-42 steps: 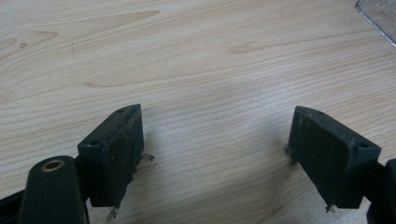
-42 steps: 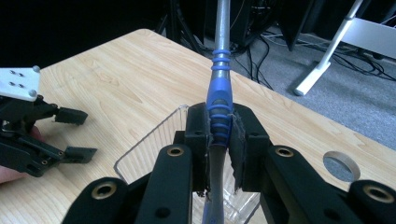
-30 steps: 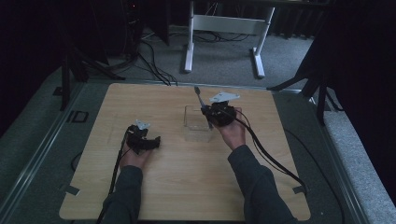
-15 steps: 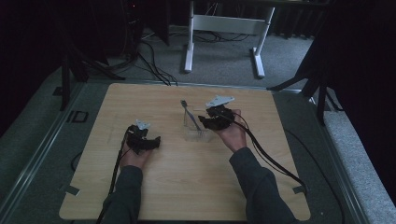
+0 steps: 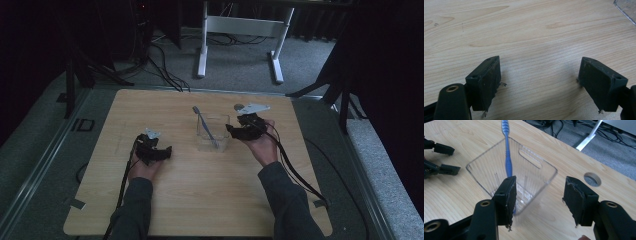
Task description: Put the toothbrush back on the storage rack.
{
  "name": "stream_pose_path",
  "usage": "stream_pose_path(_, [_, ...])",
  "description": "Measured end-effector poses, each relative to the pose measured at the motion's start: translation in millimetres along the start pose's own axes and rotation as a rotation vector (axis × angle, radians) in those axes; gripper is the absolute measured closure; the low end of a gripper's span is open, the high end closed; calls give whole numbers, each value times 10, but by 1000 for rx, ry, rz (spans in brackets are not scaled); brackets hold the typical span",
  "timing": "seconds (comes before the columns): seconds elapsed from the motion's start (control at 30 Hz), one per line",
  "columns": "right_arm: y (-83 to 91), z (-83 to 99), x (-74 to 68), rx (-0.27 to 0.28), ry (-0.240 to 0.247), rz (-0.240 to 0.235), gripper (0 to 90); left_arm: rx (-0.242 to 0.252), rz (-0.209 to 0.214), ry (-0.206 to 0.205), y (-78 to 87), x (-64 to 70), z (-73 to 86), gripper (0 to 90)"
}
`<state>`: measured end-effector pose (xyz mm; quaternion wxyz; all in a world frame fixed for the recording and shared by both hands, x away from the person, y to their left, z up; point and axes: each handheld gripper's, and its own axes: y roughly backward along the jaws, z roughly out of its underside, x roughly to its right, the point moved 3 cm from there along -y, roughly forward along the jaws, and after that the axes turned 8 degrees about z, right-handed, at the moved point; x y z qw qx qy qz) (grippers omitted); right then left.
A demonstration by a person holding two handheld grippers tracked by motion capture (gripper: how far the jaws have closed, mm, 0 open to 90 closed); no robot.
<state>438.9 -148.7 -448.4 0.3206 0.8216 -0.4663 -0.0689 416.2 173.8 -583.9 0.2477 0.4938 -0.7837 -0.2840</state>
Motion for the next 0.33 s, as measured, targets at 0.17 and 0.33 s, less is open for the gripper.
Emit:
stream_pose_path(0.17, [88, 177, 44, -10, -17, -7, 411, 0, 0, 1, 0, 1, 0, 186])
stream_pose_path(0.33, [160, 495, 72, -29, -43, -7, 399, 0, 0, -1, 1, 1, 1, 186])
